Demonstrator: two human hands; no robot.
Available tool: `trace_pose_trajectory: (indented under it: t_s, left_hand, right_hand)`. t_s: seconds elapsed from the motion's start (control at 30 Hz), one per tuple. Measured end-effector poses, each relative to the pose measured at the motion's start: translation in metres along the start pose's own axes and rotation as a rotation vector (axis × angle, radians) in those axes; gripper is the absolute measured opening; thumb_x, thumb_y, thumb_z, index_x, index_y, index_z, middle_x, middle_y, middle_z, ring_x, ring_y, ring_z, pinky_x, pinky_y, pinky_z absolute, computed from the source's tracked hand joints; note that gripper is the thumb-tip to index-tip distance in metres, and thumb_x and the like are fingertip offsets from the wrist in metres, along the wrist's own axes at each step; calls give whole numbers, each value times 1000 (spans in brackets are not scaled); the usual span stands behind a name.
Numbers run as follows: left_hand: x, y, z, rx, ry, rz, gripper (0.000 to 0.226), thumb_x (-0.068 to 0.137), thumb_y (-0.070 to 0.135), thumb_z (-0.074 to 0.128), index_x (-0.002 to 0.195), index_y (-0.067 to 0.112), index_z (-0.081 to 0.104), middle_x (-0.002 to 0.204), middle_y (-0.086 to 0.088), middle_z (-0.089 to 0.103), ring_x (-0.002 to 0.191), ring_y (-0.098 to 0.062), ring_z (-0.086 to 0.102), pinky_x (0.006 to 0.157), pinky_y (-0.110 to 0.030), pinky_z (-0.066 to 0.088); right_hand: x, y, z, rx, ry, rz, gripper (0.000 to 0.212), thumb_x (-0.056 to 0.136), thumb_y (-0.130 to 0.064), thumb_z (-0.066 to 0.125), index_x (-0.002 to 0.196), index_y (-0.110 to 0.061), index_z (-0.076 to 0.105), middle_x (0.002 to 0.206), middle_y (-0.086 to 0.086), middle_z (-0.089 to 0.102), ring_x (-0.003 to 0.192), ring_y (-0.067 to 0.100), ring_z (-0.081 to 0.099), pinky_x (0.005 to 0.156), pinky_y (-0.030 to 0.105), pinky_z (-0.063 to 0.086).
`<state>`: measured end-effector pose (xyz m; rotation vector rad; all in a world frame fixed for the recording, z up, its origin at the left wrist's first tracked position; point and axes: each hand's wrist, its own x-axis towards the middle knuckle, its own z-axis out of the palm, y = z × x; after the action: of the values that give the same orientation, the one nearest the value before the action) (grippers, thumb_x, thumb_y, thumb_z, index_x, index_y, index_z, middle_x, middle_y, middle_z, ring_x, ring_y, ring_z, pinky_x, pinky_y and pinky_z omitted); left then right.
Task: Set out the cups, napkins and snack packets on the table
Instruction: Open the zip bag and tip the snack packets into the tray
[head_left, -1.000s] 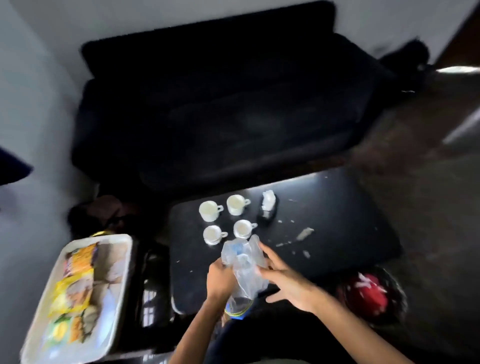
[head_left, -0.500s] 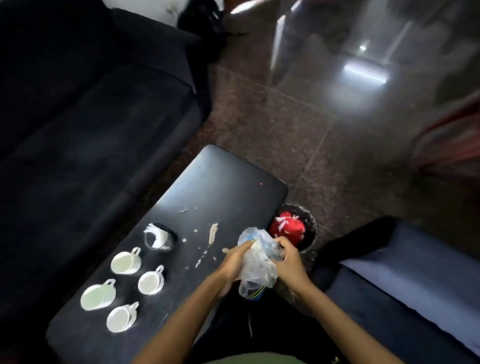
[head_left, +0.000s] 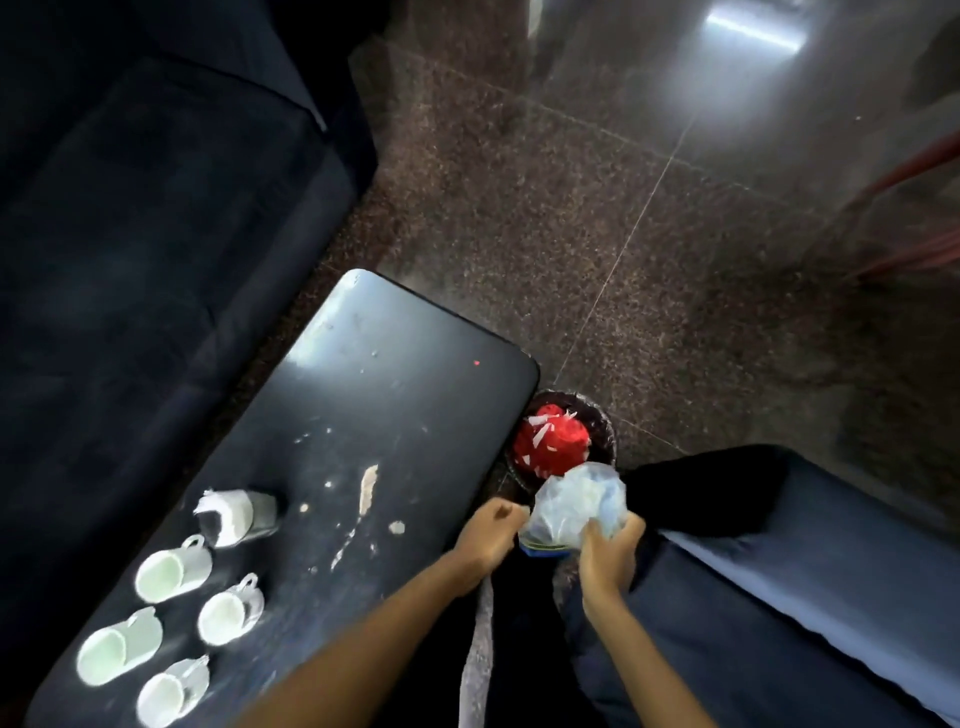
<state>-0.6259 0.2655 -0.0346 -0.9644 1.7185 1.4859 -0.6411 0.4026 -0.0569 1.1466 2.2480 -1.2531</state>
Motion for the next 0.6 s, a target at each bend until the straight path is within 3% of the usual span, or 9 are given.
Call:
trace_pose_trajectory:
  t_s: [0.17,0.23,0.27,0.33,0.37,0.4,0.5,0.6]
  left_hand:
    - [74,19,32,184,-39,-39,28,93,24,46,96,2,63,100,-13,66,96,-25,61,90,-40,50]
    - [120,28,48,246,-57,-46,38,93,27,42,97,-5,62,103,-21,66,100,-33,62,90,-43,48]
    - [133,35,52,257,-57,-37,37,93,25,42,96,-6,62,106,-26,65,102,-35,62,88,-41,47]
    - [157,46,56,235,-68,-17,31,93,18,45,95,-8,61,110,-33,62,90,-18,66,79,-27,49]
    - [176,46,62,201,-61,-38,26,94,14,47,100,-8,61,113,-33,61,82,-6,64,71,-14,46]
    - [194,44,67,171,-40,-52,27,95,11,49,113,-6,58,120,-30,60,86,-6,63,72,-8,43]
    - [232,35,75,197,-30,-106,43,97,22,47,137,7,44,137,-18,52,123,-25,52,101,-24,37]
    - [257,26,80,256,-47,-140,51,98,38,42,143,15,39,142,-12,49,130,-25,46,112,-37,33]
  right_hand:
    - [100,-7,43,-144,-223,71,43,89,-14,52,127,-5,35,127,24,53,111,40,54,95,48,45]
    - [149,-7,65,-209,-243,75,50,89,-17,53,133,-5,32,132,23,50,116,40,52,99,49,42]
    - [167,-8,73,-227,-251,62,54,89,-18,54,136,-6,30,135,23,47,119,39,50,101,48,41]
    - [196,-11,87,-252,-266,47,63,90,-22,55,143,-6,25,141,24,41,125,39,45,104,44,37]
    - [215,-8,98,-278,-256,63,66,90,-24,56,144,-5,23,142,24,39,127,39,43,105,43,37]
    - [233,-3,108,-302,-257,76,69,89,-26,56,145,-6,21,142,25,39,128,39,42,104,42,37]
    - [269,16,130,-298,-305,181,81,87,-41,58,148,-11,15,143,26,36,129,40,40,105,45,38]
    - [292,32,144,-250,-362,356,95,80,-59,58,149,-22,4,149,21,27,131,39,39,105,51,40]
